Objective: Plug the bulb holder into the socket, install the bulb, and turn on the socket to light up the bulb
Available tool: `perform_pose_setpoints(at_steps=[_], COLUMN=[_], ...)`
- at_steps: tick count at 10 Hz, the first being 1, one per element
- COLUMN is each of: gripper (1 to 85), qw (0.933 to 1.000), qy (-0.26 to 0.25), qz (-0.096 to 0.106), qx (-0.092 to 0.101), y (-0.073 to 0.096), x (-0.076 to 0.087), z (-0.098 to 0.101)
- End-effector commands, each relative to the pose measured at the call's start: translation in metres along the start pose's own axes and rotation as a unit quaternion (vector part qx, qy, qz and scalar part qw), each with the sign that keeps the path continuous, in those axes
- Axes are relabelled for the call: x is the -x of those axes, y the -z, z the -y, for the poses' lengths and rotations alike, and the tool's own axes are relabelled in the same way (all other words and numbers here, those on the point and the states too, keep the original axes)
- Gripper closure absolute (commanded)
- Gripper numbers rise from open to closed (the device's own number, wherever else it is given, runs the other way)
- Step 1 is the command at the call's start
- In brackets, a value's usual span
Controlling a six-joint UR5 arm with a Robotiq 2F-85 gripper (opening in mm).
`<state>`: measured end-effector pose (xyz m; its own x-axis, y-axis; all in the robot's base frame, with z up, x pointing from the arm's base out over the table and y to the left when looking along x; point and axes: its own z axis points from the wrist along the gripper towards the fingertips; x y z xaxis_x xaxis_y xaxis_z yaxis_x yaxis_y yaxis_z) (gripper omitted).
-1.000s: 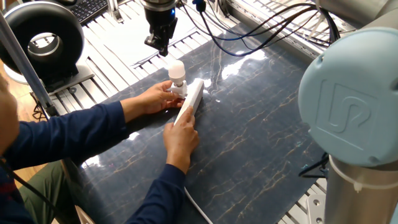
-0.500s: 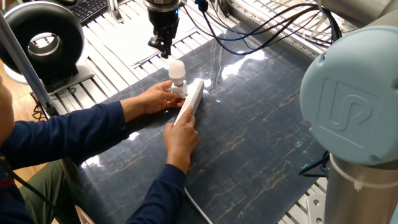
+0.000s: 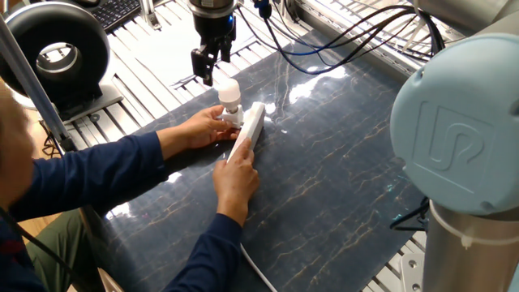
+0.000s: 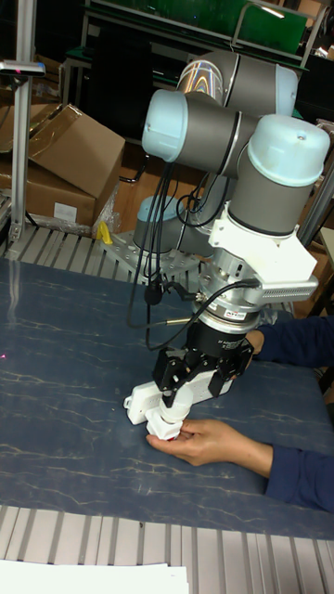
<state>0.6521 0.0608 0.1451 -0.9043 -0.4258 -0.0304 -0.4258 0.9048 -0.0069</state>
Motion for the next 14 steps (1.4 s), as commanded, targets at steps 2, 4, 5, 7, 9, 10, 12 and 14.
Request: perform_pose_setpoints(at_steps=[2, 4, 5, 7, 9, 10, 12, 14], gripper=[9.7, 9.7, 9.7, 9.7, 10.7, 10.7, 11.7, 11.7], qw=[0.9999, 0.9999, 0.9998, 0.9996, 0.9996, 0.9995, 0.9993, 0.9991], qy=[0.009, 0.014, 0.017, 0.023, 0.023, 0.027, 0.033, 0.036], qz=[-0.005, 0.004, 0.010, 0.014, 0.012, 0.017, 0.020, 0.023], qx=[0.002, 0.003, 0.001, 0.000, -0.005, -0.003, -0.003, -0.002], y=[-0.008, -0.019, -0.026, -0.031, -0.037, -0.042, -0.046, -0.050], x=[-0.009, -0.012, -0.013, -0.015, -0.016, -0.016, -0.018, -0.016], z=[-0.003, -0.007, -0.009, -0.008, -0.009, -0.009, -0.009, -0.008])
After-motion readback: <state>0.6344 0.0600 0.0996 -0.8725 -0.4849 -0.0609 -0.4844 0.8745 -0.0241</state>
